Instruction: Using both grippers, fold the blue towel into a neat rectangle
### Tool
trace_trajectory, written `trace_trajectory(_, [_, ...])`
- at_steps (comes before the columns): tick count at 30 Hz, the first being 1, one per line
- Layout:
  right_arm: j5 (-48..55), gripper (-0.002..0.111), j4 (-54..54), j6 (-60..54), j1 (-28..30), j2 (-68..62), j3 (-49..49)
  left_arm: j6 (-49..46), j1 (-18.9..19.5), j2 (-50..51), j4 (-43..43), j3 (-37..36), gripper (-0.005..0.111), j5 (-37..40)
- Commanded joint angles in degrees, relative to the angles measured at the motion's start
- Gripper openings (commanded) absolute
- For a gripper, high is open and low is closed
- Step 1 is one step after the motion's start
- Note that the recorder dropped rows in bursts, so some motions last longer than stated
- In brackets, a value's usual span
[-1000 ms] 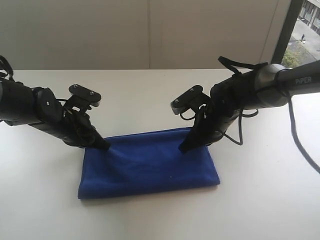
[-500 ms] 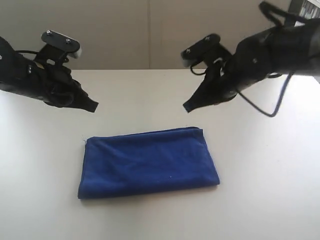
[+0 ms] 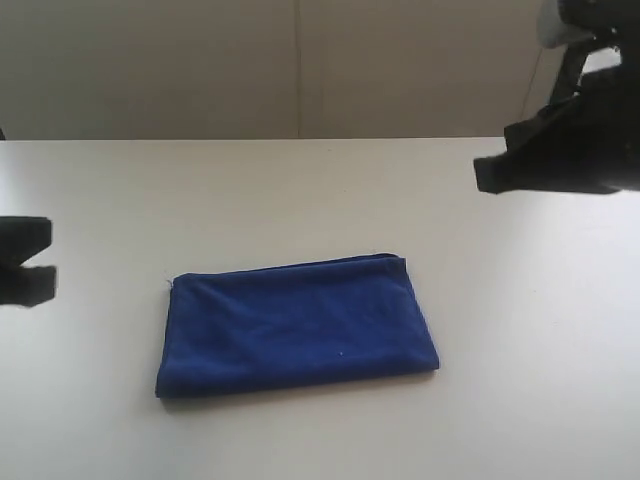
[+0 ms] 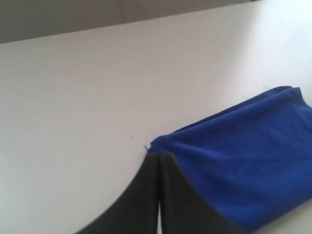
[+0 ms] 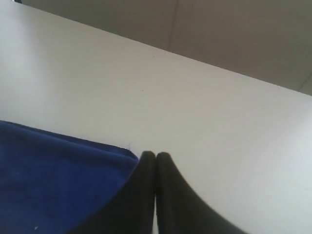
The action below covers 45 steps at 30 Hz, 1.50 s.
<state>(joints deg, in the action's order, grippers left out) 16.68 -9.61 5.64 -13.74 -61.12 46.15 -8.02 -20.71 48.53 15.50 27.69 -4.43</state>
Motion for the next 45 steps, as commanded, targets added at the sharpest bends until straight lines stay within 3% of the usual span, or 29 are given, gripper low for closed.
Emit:
trace_trajectory(1, [-4.43,0.000,-0.54,2.37,0.35,7.02,-8.43,2.78,0.03,-11.90,0.55,-9.98,0.000,-4.27])
trace_trajectory(8, [-11.19,0.000,-0.12,4.85,0.35,15.82,-20.59,3.29,0.03,-22.54,0.55,-19.65,0.000,-3.71])
trace_trajectory(20, [-22.04,0.000,-0.12,6.61,0.35,18.24,-33.92,3.37,0.03,-23.86,0.55,-26.48,0.000,-2.84])
trace_trajectory(45, [-22.20,0.000,-0.12,6.61,0.35,18.24,-35.06,3.26,0.03,-23.86,0.44,-26.48,0.000,-1.62])
